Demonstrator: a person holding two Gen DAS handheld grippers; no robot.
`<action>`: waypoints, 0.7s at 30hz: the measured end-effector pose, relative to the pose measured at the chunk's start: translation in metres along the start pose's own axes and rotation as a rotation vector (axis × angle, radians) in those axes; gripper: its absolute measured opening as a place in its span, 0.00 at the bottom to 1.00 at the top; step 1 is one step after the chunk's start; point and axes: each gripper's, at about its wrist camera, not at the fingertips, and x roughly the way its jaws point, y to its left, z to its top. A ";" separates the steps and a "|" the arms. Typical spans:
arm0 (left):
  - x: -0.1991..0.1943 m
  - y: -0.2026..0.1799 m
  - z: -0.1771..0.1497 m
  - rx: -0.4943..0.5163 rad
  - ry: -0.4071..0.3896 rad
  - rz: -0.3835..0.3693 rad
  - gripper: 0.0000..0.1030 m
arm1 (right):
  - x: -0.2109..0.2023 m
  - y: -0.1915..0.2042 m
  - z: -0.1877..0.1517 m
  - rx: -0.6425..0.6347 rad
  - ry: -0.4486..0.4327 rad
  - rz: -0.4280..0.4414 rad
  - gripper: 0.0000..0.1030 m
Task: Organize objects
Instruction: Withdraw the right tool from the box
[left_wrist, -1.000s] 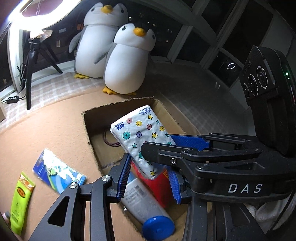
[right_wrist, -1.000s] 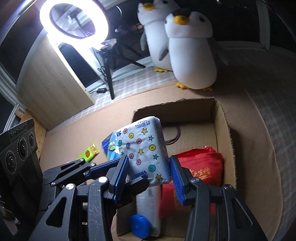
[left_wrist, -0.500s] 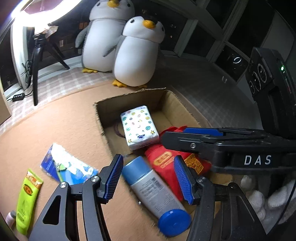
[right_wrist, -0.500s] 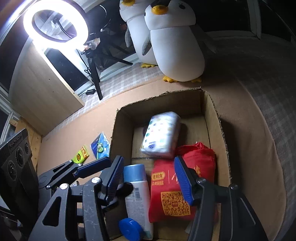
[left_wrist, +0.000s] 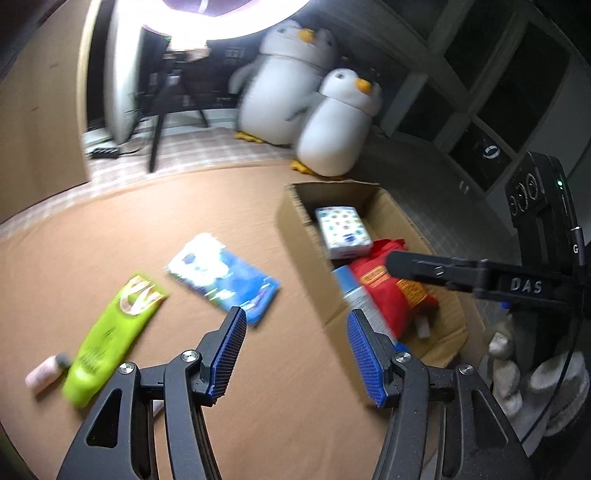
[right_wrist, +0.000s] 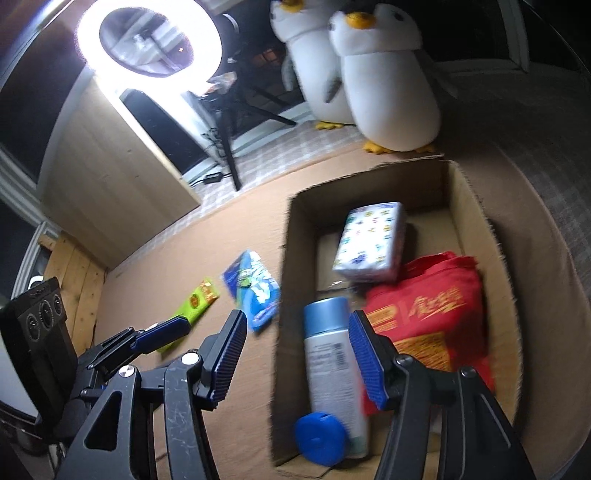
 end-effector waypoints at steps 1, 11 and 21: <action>-0.008 0.009 -0.006 -0.009 -0.003 0.008 0.59 | -0.001 0.007 -0.003 -0.011 -0.005 0.004 0.55; -0.088 0.096 -0.068 -0.139 -0.039 0.104 0.59 | 0.007 0.069 -0.043 -0.105 -0.006 0.059 0.61; -0.104 0.144 -0.117 -0.199 -0.011 0.141 0.59 | 0.028 0.113 -0.086 -0.131 0.021 0.034 0.63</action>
